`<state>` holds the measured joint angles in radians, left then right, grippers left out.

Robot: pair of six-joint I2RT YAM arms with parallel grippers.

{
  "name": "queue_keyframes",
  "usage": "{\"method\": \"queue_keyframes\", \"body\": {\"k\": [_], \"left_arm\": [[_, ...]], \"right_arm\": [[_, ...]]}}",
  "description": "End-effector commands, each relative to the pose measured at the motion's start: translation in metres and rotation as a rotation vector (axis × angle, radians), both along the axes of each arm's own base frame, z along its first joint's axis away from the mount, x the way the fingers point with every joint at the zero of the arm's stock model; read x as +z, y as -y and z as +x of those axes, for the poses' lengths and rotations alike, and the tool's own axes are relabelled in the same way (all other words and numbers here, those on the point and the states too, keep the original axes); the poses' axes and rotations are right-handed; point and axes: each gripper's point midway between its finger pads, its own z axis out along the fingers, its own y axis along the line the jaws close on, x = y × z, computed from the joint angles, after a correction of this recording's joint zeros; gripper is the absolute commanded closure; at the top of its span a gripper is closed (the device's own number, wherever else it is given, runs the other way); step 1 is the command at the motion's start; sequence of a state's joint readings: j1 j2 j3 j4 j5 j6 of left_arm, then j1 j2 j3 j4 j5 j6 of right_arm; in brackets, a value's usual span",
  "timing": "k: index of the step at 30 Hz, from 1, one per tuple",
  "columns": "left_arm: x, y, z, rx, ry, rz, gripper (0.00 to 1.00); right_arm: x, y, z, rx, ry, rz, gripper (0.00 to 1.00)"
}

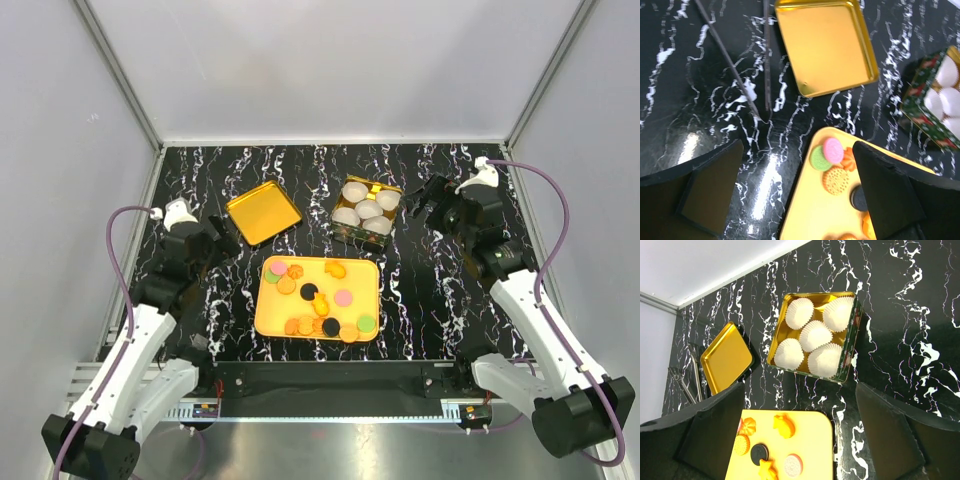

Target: Pack the cookies

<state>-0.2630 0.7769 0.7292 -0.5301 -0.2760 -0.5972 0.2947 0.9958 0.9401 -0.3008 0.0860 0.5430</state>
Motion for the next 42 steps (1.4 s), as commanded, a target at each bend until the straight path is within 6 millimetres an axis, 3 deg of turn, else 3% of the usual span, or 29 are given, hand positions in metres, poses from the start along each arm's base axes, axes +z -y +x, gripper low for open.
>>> {"method": "queue_keyframes", "body": {"k": [1, 8, 9, 16, 23, 36, 42], "left_arm": [[0.015, -0.017, 0.013, 0.126, 0.051, 0.019, 0.01], [-0.006, -0.027, 0.042, 0.224, -0.029, 0.026, 0.01], [-0.017, -0.03, 0.049, 0.233, -0.065, 0.023, 0.01], [-0.039, -0.037, 0.091, 0.236, -0.145, 0.051, 0.01], [-0.071, -0.043, 0.117, 0.217, -0.234, 0.057, 0.01], [-0.129, -0.056, 0.125, 0.215, -0.386, 0.123, 0.01], [-0.145, -0.061, 0.129, 0.209, -0.444, 0.113, 0.02]], "right_arm": [[0.01, 0.0, 0.003, 0.001, 0.03, -0.018, 0.0], [0.003, -0.012, 0.009, 0.056, -0.009, -0.017, 0.0], [0.001, -0.014, 0.01, 0.068, -0.018, -0.015, 0.0], [-0.009, -0.027, 0.014, 0.128, -0.064, -0.001, 0.0], [-0.012, -0.025, 0.014, 0.123, -0.072, -0.014, 0.0], [-0.022, -0.027, 0.015, 0.127, -0.099, -0.02, 0.0], [-0.026, -0.025, 0.015, 0.121, -0.108, -0.026, 0.0]]}}
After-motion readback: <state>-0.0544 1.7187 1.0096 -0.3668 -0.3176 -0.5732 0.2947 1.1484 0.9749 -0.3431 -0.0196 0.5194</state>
